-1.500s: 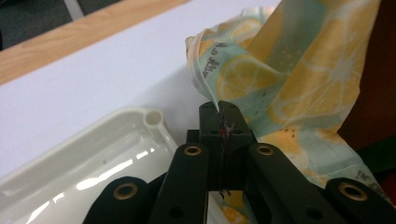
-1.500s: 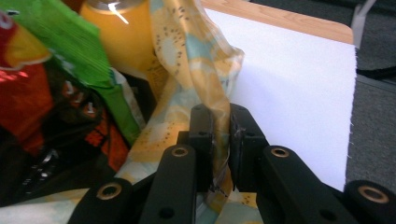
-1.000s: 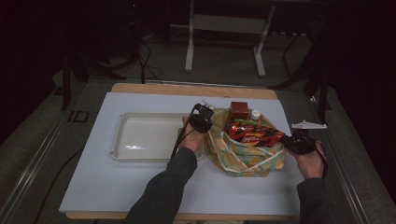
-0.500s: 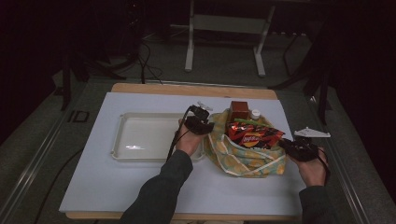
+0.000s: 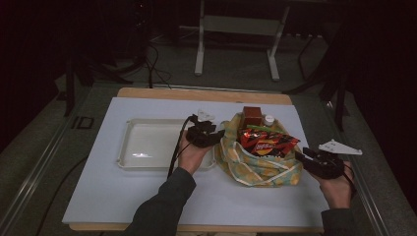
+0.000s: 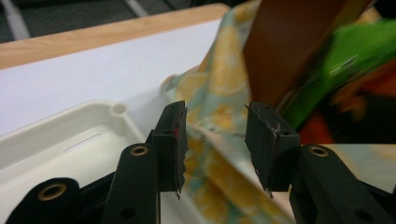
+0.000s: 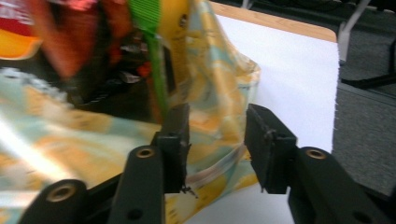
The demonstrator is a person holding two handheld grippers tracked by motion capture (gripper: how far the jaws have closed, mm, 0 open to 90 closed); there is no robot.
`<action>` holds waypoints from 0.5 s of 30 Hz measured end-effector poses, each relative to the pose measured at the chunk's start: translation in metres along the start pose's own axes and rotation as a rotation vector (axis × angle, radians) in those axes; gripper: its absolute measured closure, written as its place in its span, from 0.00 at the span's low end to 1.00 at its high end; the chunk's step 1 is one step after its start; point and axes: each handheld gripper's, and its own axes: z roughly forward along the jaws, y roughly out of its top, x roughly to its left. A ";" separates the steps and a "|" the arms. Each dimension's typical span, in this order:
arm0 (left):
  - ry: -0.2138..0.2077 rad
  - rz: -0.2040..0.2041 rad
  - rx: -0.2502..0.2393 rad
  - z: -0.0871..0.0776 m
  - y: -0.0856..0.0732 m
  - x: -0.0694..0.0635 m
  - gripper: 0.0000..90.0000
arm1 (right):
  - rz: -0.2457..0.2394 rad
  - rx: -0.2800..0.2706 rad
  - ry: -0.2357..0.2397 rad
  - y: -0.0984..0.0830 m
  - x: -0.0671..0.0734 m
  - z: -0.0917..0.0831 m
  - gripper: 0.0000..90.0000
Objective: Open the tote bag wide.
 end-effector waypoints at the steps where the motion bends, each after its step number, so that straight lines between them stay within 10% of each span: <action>1: -0.027 0.012 -0.016 -0.004 0.002 -0.005 0.64 | -0.004 -0.011 0.017 0.000 0.005 -0.005 0.65; 9: -0.138 0.058 0.019 -0.010 -0.008 -0.024 0.64 | -0.051 -0.038 0.083 -0.004 0.030 -0.012 0.62; 15: -0.141 0.081 0.075 -0.003 -0.031 -0.030 0.64 | -0.056 -0.014 0.108 -0.012 0.037 -0.008 0.62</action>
